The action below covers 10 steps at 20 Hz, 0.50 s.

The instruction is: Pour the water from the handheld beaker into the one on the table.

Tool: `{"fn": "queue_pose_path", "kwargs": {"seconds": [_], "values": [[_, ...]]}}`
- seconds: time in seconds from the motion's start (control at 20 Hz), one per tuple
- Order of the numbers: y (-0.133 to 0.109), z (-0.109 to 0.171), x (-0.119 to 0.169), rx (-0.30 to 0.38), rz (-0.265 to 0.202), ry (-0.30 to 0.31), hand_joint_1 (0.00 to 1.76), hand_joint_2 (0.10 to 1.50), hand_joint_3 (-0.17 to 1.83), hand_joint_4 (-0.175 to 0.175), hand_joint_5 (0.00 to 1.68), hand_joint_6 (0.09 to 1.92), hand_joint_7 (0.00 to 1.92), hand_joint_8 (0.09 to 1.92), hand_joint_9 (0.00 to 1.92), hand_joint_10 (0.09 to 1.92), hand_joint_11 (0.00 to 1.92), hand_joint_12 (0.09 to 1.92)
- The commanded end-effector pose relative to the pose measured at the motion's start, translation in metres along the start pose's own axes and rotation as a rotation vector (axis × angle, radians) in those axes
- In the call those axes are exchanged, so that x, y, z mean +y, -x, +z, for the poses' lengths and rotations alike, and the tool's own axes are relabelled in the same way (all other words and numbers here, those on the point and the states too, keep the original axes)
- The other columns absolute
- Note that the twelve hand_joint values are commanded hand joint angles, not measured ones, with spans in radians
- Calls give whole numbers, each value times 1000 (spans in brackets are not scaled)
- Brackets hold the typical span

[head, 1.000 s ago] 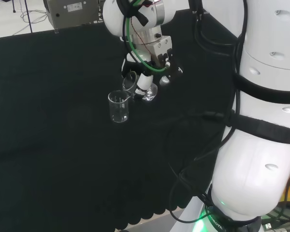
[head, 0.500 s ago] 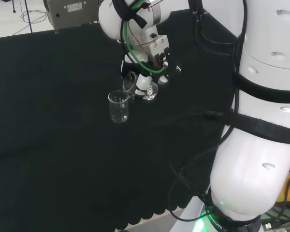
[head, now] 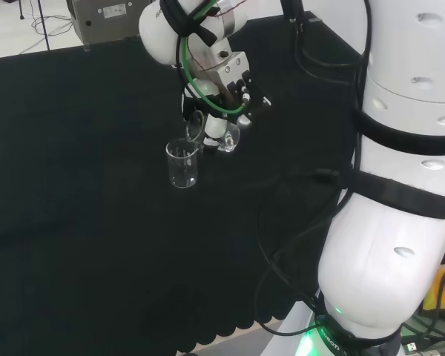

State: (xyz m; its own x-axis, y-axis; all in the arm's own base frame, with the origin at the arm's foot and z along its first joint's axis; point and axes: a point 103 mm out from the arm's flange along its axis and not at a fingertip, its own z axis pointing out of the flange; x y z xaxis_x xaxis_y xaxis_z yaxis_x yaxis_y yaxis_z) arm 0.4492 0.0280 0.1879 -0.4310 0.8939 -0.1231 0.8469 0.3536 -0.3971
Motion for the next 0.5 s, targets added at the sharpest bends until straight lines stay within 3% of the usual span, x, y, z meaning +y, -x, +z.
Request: {"fn": "queue_pose_path", "kwargs": {"seconds": [0.05,0.5], "values": [[4,2,3,-34,15,-35,1154,659,659,84,1281,663,1746,87,1776,87,1528,573],[4,-1,7,-63,21,-64,1154,659,661,82,1279,667,1746,87,1776,87,1529,573]]}}
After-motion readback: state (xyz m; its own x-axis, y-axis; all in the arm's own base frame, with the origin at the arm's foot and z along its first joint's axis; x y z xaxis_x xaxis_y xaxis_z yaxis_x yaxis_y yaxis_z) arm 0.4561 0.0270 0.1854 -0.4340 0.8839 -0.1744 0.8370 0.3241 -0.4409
